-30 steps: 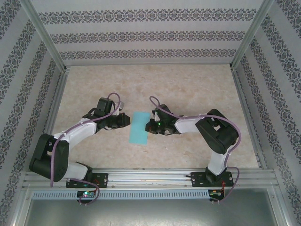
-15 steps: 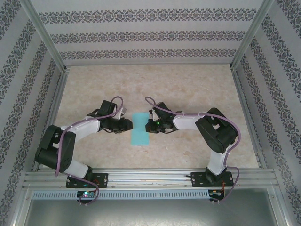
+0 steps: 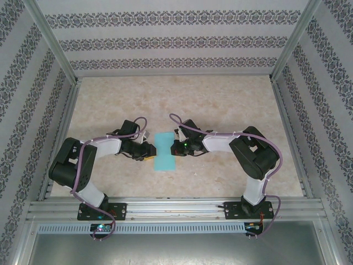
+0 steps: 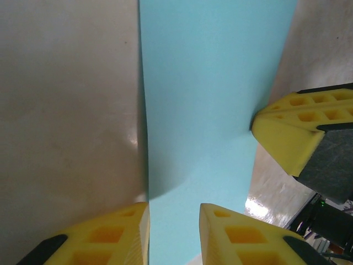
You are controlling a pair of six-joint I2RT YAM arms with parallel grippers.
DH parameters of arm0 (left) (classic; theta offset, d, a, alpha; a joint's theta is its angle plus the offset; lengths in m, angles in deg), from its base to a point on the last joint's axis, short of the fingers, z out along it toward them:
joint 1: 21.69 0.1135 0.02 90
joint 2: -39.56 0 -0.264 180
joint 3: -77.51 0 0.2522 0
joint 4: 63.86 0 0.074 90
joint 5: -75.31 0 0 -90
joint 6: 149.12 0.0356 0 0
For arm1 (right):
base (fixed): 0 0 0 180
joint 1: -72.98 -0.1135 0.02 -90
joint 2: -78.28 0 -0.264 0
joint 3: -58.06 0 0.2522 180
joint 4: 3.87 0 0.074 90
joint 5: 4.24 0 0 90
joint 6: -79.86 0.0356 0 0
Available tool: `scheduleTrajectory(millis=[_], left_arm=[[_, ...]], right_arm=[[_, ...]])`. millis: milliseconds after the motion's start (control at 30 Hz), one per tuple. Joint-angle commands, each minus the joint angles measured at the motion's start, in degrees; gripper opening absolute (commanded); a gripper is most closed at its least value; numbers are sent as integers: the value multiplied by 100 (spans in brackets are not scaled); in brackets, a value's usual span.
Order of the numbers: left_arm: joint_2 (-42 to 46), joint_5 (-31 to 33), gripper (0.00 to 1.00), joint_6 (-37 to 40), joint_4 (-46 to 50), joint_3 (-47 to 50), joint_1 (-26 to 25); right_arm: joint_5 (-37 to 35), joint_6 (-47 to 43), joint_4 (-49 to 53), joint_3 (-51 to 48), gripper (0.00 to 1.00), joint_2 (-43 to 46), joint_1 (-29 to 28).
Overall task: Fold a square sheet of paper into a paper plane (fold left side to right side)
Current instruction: Third fold the triangle at the center of the table.
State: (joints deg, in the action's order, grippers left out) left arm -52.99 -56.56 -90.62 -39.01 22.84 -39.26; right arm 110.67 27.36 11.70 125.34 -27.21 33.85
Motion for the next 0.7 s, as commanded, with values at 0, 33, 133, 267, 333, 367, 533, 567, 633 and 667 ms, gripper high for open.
scheduleTrajectory(millis=[0, 33, 133, 267, 333, 367, 533, 567, 633, 667], left_arm=[[-75, 95, 29, 26, 24, -162, -17], [-95, 92, 29, 25, 17, -157, -16], [-155, 104, 29, 12, -18, -158, -23], [-250, 104, 26, 4, -55, -197, -56], [-296, 109, 26, -5, -46, -227, -85], [-314, 105, 26, -11, -46, -244, -100], [-363, -94, 25, -105, -147, -275, -165], [-360, -127, 25, -126, -181, -273, -177], [-343, -165, 25, -152, -209, -277, -177], [-334, -181, 25, -167, -229, -271, -178]], right_arm=[[-216, -67, 510, -61, 0, -11, 4], [-222, -67, 508, -61, 0, -6, 11], [-223, -67, 506, -81, 0, 2, 5], [-241, -49, 500, -89, 0, 10, 7], [-249, -41, 501, -96, 0, 19, 9], [-258, -41, 510, -102, 0, 24, 11], [-276, -39, 509, -105, 0, 44, 4], [-276, -41, 512, -113, 0, 46, 11], [-275, -35, 507, -105, 0, 38, 9], [-278, -32, 509, -105, 0, 42, 11]])
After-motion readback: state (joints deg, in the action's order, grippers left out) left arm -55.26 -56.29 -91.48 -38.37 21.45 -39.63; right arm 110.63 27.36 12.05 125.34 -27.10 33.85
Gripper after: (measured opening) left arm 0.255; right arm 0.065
